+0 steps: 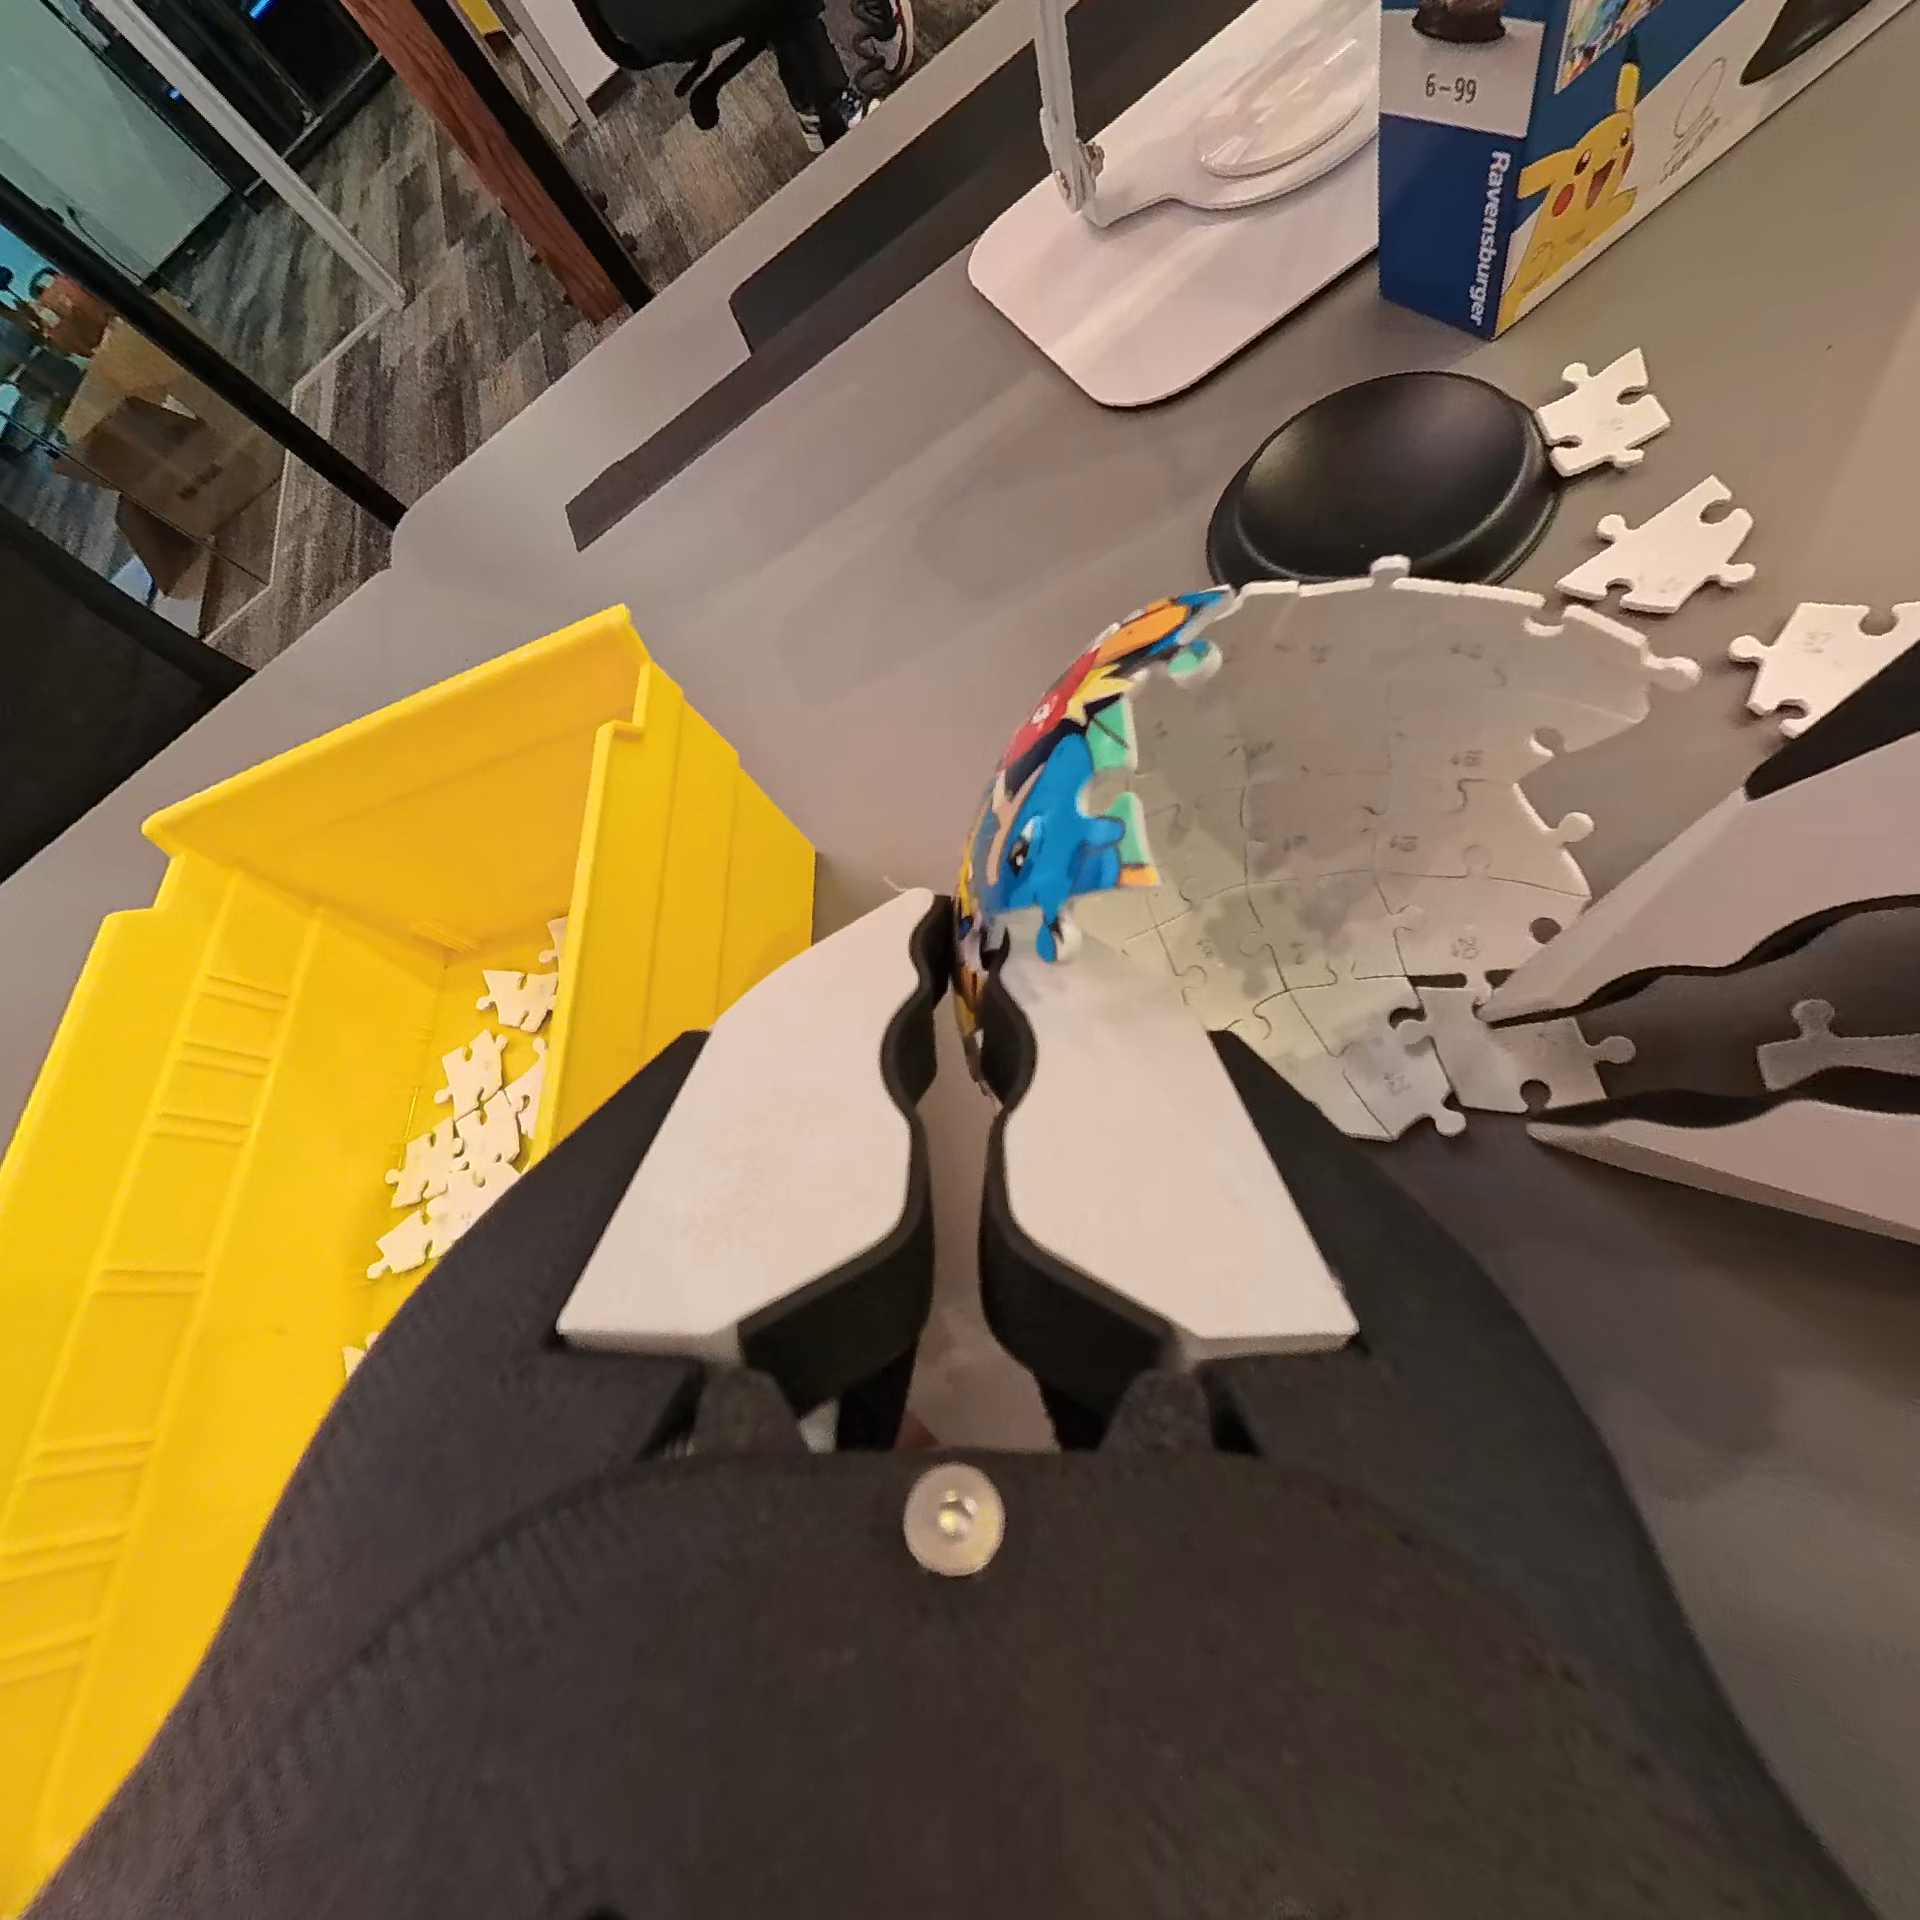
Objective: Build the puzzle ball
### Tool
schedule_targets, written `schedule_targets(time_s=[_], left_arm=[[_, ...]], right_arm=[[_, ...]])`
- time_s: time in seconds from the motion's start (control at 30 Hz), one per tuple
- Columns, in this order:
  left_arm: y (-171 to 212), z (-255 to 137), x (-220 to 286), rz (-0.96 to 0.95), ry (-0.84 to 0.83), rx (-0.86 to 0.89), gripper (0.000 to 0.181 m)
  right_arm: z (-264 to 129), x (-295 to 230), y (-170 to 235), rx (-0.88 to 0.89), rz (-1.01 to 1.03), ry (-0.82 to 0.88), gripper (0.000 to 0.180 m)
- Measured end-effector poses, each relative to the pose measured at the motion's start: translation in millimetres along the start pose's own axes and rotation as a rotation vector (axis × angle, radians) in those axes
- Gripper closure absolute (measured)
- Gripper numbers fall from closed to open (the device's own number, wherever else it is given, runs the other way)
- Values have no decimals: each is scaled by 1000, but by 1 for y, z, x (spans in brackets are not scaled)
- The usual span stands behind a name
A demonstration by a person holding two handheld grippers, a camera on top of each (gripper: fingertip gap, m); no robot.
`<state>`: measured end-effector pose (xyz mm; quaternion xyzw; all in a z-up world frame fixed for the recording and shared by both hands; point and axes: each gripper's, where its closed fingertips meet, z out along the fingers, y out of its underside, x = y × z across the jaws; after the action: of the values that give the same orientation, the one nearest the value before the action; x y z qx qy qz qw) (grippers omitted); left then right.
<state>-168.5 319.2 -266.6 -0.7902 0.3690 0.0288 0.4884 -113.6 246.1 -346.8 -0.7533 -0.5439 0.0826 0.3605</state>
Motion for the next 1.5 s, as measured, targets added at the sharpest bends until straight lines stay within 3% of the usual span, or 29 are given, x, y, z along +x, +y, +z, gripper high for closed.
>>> schedule_targets(time_s=[0.03,1.5], left_arm=[[0,0,0,1,-1,1,178],[-11,-4,9,65,-21,33,178]], right_arm=[[0,1,0,3,1,5,163],[4,8,1,-1,115,-25,160]])
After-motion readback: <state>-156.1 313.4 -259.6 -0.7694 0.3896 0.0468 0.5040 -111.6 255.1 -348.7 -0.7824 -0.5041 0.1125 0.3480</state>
